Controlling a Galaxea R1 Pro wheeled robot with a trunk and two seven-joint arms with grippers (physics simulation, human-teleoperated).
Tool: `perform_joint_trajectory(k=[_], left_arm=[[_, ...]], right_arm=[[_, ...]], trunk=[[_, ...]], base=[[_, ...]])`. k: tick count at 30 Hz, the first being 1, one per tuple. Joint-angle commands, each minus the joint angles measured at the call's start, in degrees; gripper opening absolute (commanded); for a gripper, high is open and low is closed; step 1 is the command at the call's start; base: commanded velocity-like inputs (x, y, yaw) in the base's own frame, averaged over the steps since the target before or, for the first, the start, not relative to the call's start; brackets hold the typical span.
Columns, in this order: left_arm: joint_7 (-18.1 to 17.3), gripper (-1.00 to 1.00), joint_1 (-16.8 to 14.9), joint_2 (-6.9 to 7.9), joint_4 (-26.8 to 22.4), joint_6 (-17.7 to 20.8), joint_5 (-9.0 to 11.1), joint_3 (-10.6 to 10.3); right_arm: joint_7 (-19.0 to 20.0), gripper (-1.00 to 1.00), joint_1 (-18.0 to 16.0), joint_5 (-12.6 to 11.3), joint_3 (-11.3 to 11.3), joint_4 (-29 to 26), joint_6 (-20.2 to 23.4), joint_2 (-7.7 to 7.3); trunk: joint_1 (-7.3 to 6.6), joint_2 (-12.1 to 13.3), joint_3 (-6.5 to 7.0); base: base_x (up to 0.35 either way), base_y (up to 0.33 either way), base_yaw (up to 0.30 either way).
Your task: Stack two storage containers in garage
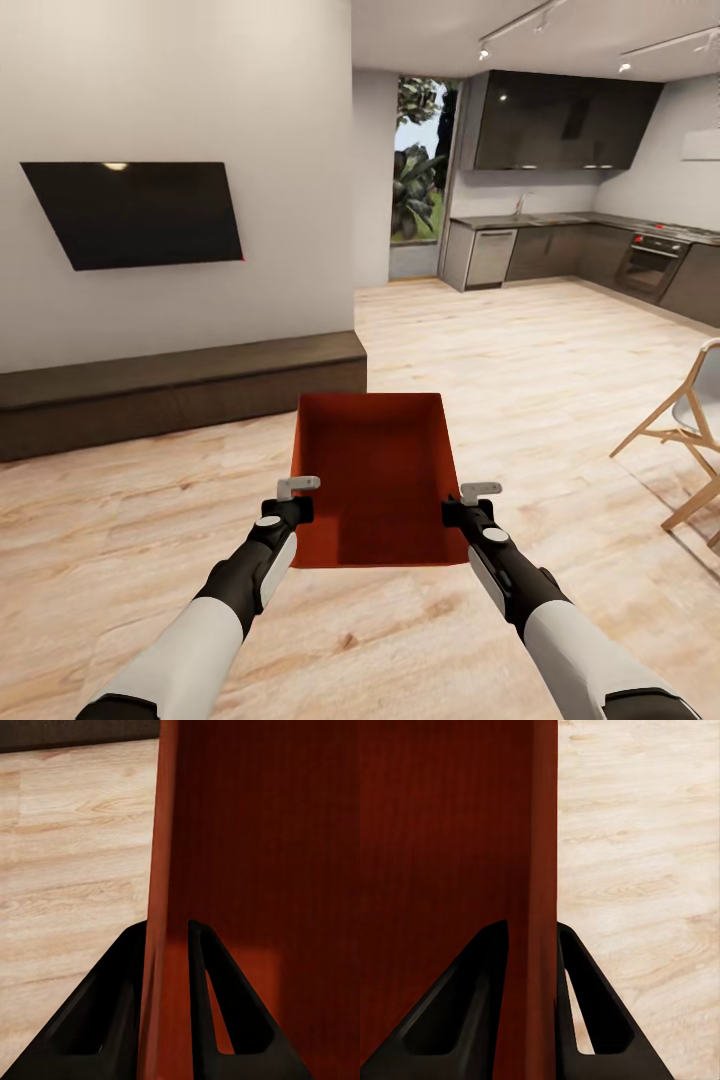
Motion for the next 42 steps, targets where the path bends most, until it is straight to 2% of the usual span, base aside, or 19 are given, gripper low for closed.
perform_joint_trajectory(k=[1,42], left_arm=[[0.6,-1.00,0.0,-0.01,0.1,0.3,1.1,-0.3],[0.6,-1.00,0.0,-0.01,0.1,0.3,1.0,-0.3]], right_arm=[[-0.2,-1.00,-0.1,0.3,-0.1,-0.2,0.0,0.03],[-0.2,-1.00,-0.1,0.2,-0.1,-0.2,0.0,0.03]], trunk=[[0.03,-0.1,-0.02],[0.03,-0.1,3.65]], base=[[0.000,0.000,0.000],[0.000,0.000,0.000]])
